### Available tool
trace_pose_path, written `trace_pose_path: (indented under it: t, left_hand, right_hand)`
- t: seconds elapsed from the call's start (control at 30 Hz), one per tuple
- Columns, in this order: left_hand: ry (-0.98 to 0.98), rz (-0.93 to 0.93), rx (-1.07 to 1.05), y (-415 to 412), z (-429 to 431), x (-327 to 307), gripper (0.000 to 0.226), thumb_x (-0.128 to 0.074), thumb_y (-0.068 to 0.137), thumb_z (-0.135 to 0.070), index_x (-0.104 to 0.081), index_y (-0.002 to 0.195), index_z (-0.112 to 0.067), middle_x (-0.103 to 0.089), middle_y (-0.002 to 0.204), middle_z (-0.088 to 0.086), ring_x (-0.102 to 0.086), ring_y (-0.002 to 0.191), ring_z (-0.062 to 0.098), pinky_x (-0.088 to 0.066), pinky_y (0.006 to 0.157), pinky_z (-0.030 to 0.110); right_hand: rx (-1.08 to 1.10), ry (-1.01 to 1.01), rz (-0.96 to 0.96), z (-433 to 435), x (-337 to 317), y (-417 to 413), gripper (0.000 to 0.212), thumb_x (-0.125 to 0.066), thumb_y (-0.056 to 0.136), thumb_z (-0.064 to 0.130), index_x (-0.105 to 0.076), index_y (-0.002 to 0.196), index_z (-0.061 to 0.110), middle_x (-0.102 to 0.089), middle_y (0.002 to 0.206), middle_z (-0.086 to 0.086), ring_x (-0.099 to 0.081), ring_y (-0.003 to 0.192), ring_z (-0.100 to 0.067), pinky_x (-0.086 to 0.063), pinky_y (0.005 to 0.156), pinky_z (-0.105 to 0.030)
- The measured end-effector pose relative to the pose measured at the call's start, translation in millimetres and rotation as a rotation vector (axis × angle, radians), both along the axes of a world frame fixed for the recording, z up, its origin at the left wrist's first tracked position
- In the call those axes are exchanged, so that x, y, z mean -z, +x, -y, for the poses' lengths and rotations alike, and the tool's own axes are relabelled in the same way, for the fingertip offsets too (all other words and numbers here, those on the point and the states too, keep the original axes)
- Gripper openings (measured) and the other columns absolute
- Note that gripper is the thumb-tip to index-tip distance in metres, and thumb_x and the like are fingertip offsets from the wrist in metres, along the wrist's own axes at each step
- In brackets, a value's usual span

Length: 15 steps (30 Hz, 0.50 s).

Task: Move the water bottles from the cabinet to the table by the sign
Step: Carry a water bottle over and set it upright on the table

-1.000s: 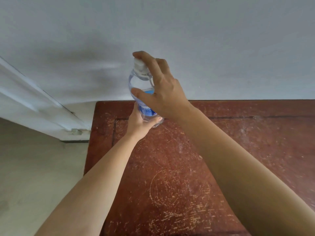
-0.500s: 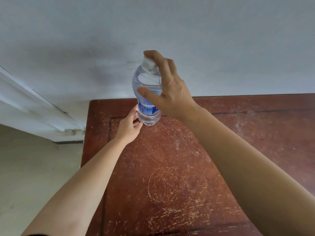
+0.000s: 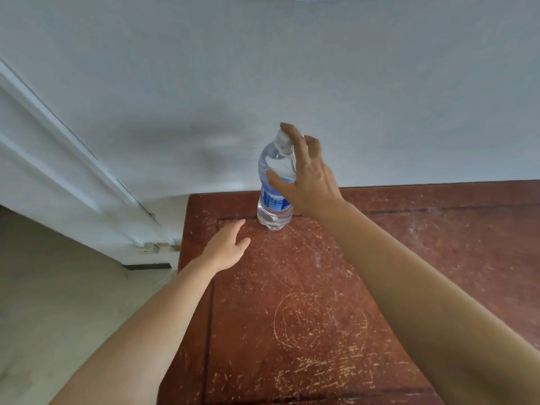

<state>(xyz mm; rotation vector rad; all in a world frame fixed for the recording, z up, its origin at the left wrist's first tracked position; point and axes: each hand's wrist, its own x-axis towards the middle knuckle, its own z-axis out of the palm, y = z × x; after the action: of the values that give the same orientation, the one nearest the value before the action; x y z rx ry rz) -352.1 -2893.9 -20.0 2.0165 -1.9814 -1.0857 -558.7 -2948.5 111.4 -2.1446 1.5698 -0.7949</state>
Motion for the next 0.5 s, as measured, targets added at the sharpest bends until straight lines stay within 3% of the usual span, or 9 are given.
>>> trace_pose_path:
  t: [0.07, 0.13, 0.23, 0.37, 0.5]
  left_hand:
    - [-0.085, 0.095, -0.006, 16.1, 0.9, -27.4, 0.056, -0.044, 0.106, -0.037, -0.03, 0.158, -0.02, -0.03, 0.165, 0.002, -0.032, 0.15, 0.021, -0.029, 0.121, 0.04]
    - [-0.191, 0.188, -0.05, 31.1, 7.5, -69.8, 0.054, -0.037, 0.108, -0.039, -0.031, 0.158, -0.018, -0.03, 0.165, 0.004, -0.032, 0.149, 0.024, -0.032, 0.119, 0.045]
    - [-0.446, 0.353, -0.167, 45.0, 2.7, -150.4, 0.056, -0.025, 0.108, -0.043, -0.028, 0.158, -0.018, -0.025, 0.166, 0.008, -0.027, 0.151, 0.031, -0.029, 0.119, 0.054]
    - [-0.777, 0.483, -0.391, 46.4, -48.6, -240.5, 0.058, -0.019, 0.108, -0.046, -0.031, 0.157, -0.018, -0.025, 0.166, 0.012, -0.025, 0.151, 0.036, -0.024, 0.12, 0.058]
    - [-0.883, 0.601, -0.588, 40.2, -136.6, -274.4, 0.059, -0.019, 0.108, -0.048, -0.032, 0.157, -0.018, -0.026, 0.165, 0.014, -0.026, 0.151, 0.036, -0.025, 0.118, 0.06]
  right_hand:
    - [0.025, 0.041, -0.164, -7.3, -12.8, -5.4, 0.085, -0.065, 0.093, 0.05, -0.01, 0.158, 0.045, -0.016, 0.161, -0.013, -0.051, 0.127, -0.041, -0.053, 0.086, -0.044]
    - [0.024, 0.01, -0.308, -13.7, -28.1, -11.7, 0.081, -0.056, 0.097, 0.055, -0.009, 0.162, 0.039, -0.002, 0.167, -0.015, -0.031, 0.145, -0.041, -0.049, 0.102, -0.05]
    - [-0.016, -0.113, -0.35, -23.7, -56.0, -16.9, 0.073, -0.043, 0.102, 0.058, -0.011, 0.163, 0.034, 0.003, 0.169, -0.016, -0.017, 0.153, -0.04, -0.041, 0.113, -0.053]
    - [-0.094, -0.239, -0.262, -45.3, -88.8, -10.4, 0.072, -0.029, 0.101, 0.063, -0.009, 0.163, 0.033, 0.001, 0.171, -0.015, -0.005, 0.157, -0.038, -0.018, 0.124, -0.051]
    - [-0.284, -0.411, -0.135, -69.9, -97.9, 11.6, 0.068, -0.029, 0.104, 0.06, -0.016, 0.163, 0.029, -0.007, 0.17, -0.017, -0.007, 0.156, -0.041, -0.017, 0.125, -0.056]
